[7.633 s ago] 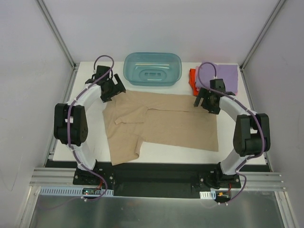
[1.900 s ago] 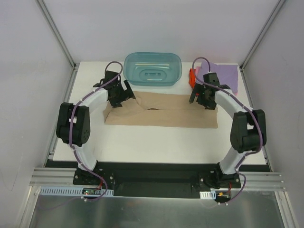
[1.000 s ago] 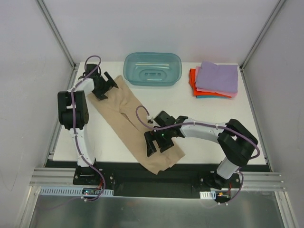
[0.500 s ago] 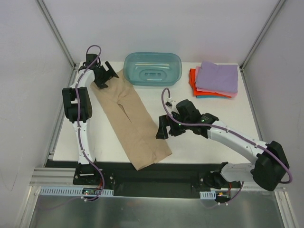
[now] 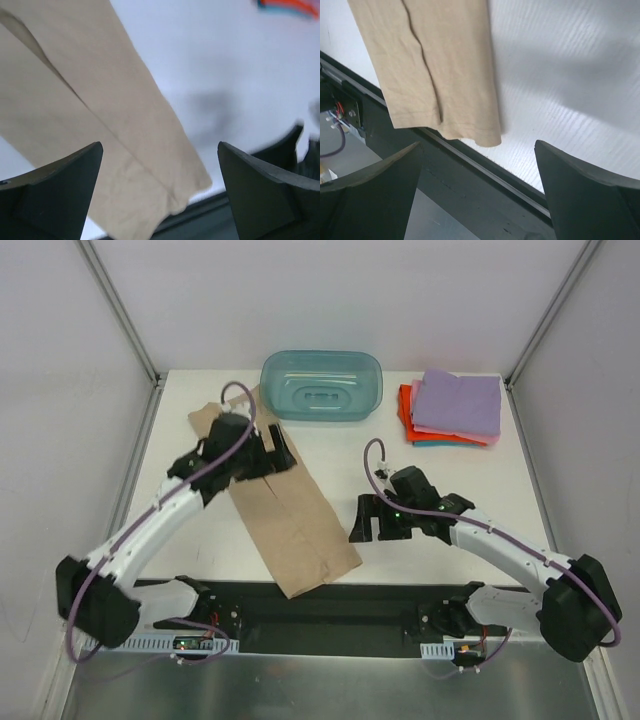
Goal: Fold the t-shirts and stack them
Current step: Rotate the tshirt 45 degrees, then grab the bottom of the folded rectangular tshirt with both arms
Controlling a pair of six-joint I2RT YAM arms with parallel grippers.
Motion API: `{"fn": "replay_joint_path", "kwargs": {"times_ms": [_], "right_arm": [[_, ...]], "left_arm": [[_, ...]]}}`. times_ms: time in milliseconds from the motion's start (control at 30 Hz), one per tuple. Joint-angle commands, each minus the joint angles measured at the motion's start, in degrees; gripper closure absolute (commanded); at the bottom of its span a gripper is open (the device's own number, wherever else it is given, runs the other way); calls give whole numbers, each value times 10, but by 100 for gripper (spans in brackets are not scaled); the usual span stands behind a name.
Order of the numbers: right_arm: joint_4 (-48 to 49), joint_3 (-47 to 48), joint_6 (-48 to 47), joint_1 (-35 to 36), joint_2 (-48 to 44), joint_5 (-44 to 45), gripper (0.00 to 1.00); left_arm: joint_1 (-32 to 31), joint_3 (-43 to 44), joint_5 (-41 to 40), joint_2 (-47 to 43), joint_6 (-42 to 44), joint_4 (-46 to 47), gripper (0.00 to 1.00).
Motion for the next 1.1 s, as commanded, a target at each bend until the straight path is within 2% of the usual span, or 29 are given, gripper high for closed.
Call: {"fn": "replay_joint_path", "kwargs": {"times_ms": [0,33,67,200,233,367,400,467,533,633,833,933,1067], "right_arm": [[-9,-10,12,-33,-7,-39,3],[-10,-10,5,-36,-5,-39,3],[-12,-10,3,-36,3,-38,3],[-2,-15,-2,-36,28,-60,3],[2,-17,-1,-36,36,-64,3],[29,-26,9,-33,52,-87,1],[33,-26,10,-30,55,-89,1],[34,-28,7,-24,60,-87,4],[30,-28,1,-8,65,-77,7],[20,-30,-6,8,70,-41,9],[29,-36,-7,18,81,-21,13],[35,-34,-4,24,95,-21,16],[47,-33,2,26,113,-23,22]], "left_arm": [[-123,-137,-61,-126,-78,-31,1],[-151,-179,-60,-146,-114,-35,1],[-209,-197,-51,-164,-132,-35,1],[-323,-258,-11,-213,-235,-68,0],[-341,-278,-2,-211,-273,-68,1],[-430,-282,16,-138,-327,-69,6],[-449,-277,20,-120,-329,-69,13],[-463,-263,22,-76,-333,-68,21],[-469,-261,17,-54,-343,-68,35],[-472,-269,13,-32,-368,-69,45],[-475,-275,-51,-27,-399,-69,49],[-474,-259,-63,-15,-386,-70,56],[-474,-254,-42,13,-379,-76,72]]}}
